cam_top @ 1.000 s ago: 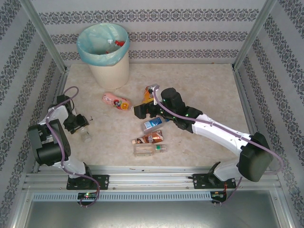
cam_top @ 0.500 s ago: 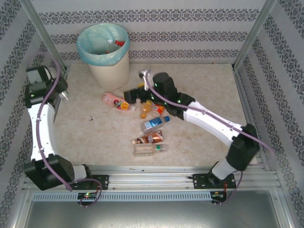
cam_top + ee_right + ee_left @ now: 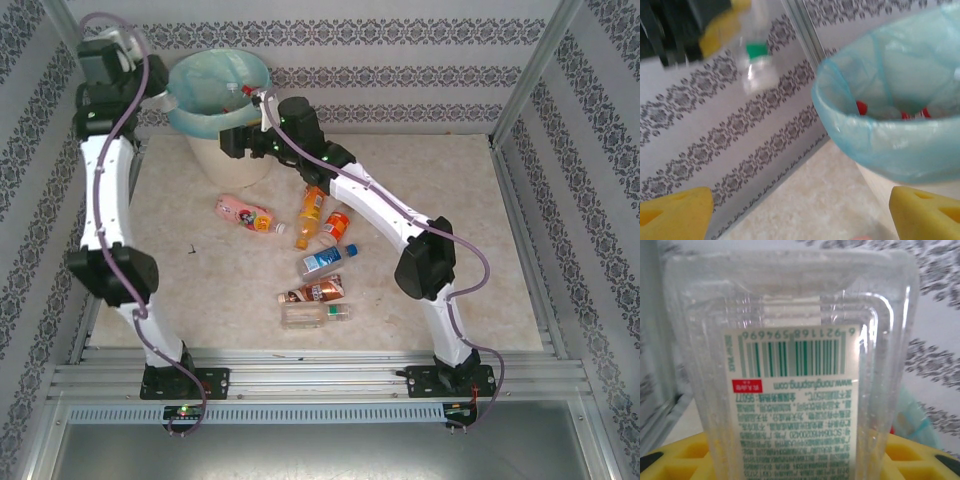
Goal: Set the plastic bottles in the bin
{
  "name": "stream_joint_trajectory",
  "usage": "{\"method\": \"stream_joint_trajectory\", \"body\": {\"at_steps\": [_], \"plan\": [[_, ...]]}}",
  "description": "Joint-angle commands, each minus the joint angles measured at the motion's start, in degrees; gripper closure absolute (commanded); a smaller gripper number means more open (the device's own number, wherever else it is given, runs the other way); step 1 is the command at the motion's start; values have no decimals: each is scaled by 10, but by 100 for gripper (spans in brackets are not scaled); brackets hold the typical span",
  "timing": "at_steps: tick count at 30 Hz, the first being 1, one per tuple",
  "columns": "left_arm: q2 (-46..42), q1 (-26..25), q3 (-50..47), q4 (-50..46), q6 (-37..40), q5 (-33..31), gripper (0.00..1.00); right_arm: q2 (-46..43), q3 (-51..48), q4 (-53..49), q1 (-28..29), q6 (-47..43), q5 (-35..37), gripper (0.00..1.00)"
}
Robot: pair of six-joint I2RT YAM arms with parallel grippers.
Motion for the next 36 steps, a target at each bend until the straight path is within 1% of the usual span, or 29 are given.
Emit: {"method": "stream_joint_trajectory", "body": {"at_steps": [1,4,6,8,9,12,14,16,18,20,21,23,25,29,33,36], "plan": [[69,-31,127,17,34,24,66,-17,-17,-8,-2,19,-27,11],[135,-54,201,41,52,26,65,-48,-82,6,-2,21,-32,11],[158,-64,203,77,62,26,64,-71,-125,14,-2,24,-33,12],[177,-75,198,102,75,-3,59,-96,-171,24,-1,26,-36,12],[186,-82,193,116,77,-33,59,-110,-195,31,-1,29,-35,12],[211,-94,186,146,83,-66,59,-147,-253,51,1,38,-33,12],[226,-96,187,162,80,-78,57,-167,-277,55,3,37,-30,12],[238,-97,191,171,69,-76,49,-182,-296,56,4,32,-26,11],[246,-98,196,170,56,-69,32,-192,-307,55,4,28,-22,11],[246,-99,196,167,54,-67,21,-197,-311,53,5,24,-19,11],[245,-102,196,164,59,-75,14,-199,-313,52,5,23,-18,11],[242,-106,196,158,72,-84,9,-200,-313,49,4,21,-16,11],[239,-106,196,155,76,-81,8,-200,-313,48,4,20,-15,11],[228,-106,196,149,85,-68,12,-199,-315,47,4,23,-14,11],[215,-108,197,136,94,-52,18,-206,-320,43,3,20,-12,11],[197,-115,197,105,102,-33,22,-221,-325,28,1,-5,-23,11]]}}
